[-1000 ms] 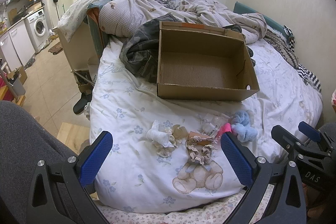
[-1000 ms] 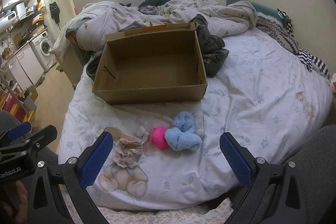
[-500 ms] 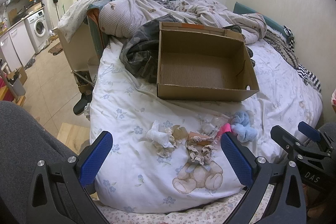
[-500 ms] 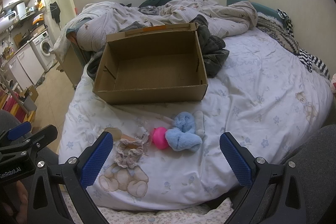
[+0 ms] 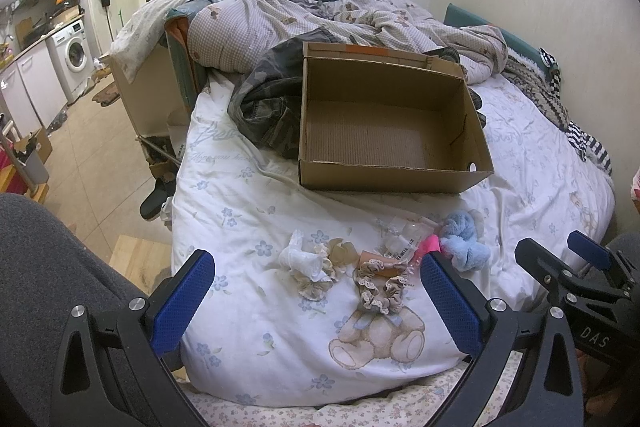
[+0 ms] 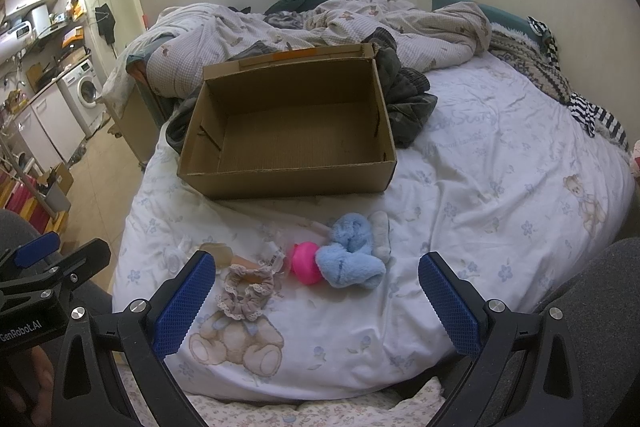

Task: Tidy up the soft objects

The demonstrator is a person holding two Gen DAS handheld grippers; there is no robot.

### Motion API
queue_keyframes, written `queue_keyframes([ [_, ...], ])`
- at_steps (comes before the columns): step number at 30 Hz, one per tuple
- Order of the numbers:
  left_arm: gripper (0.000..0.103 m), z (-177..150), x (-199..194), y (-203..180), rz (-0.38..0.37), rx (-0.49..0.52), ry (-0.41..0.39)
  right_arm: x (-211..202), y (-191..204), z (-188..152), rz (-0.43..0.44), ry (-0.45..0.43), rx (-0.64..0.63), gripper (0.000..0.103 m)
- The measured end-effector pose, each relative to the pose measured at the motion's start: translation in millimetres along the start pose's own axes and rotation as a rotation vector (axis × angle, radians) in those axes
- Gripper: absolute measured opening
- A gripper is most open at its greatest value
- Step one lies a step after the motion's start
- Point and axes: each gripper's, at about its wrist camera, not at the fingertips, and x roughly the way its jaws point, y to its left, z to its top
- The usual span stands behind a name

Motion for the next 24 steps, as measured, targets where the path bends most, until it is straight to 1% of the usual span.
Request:
queue_keyframes([
  [19, 0.103, 0.3, -0.5, 1.7, 0.005, -0.005, -0.005, -0.1, -1.1, 2.0, 0.002, 0.002, 0.0, 0.103],
  [24, 0.103, 2.9, -0.7, 6.2, 0.01, -0.017, 0.009, -1.6, -1.4, 5.2, -0.001, -0.001, 0.003, 0.103],
])
